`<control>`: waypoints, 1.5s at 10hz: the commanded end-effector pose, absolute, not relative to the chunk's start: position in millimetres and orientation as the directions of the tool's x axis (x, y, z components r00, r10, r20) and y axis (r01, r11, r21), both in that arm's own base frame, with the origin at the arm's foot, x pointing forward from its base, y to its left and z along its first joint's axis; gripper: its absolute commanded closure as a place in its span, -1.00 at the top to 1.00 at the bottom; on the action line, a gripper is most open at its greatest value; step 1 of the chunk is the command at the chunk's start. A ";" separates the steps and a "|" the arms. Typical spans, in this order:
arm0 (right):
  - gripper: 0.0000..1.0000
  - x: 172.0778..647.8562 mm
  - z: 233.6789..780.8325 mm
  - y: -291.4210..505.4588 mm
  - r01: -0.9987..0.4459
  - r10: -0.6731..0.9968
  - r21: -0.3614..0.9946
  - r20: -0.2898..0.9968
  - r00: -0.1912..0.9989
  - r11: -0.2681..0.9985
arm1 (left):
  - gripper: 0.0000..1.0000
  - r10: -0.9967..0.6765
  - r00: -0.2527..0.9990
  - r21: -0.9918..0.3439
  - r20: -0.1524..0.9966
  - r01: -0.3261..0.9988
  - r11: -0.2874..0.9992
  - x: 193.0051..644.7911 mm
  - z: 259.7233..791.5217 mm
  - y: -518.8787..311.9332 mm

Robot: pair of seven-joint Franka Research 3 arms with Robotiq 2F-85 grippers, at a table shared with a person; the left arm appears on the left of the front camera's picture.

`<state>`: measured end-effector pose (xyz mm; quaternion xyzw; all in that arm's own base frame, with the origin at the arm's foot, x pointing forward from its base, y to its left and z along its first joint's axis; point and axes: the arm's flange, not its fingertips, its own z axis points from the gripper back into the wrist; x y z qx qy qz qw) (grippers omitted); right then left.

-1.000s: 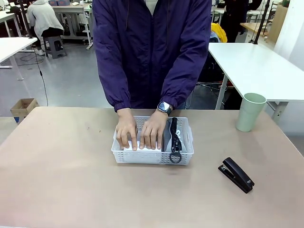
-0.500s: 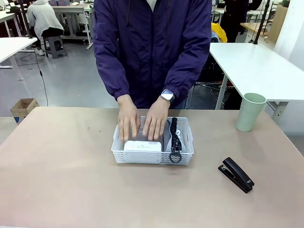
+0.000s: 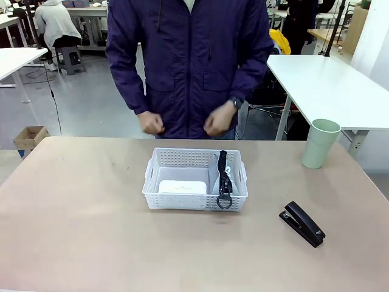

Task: Efficiently arrange items inside the basket to fit them all.
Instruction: Pick up the Stapler and place it inside the Organizing basket.

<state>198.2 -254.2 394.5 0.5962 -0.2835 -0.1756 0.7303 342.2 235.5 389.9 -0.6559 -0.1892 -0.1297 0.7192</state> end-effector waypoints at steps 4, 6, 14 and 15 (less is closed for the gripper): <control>1.00 211.7 437.4 -191.3 -0.169 -0.410 0.887 0.358 0.839 0.429 | 1.00 0.062 0.899 -0.898 0.434 0.426 0.112 338.4 391.0 232.8; 1.00 223.6 453.2 -118.4 -0.243 -0.190 0.796 0.405 0.894 0.554 | 1.00 0.062 0.899 -0.898 0.434 0.426 0.112 338.4 391.0 232.8; 1.00 255.4 334.4 68.8 -0.359 0.295 0.321 0.231 0.927 0.877 | 1.00 0.062 0.899 -0.898 0.434 0.426 0.112 338.4 391.0 232.8; 1.00 262.4 313.5 71.2 -0.357 0.289 0.299 0.246 0.925 0.885 | 1.00 0.062 0.899 -0.898 0.434 0.426 0.112 338.4 391.0 232.8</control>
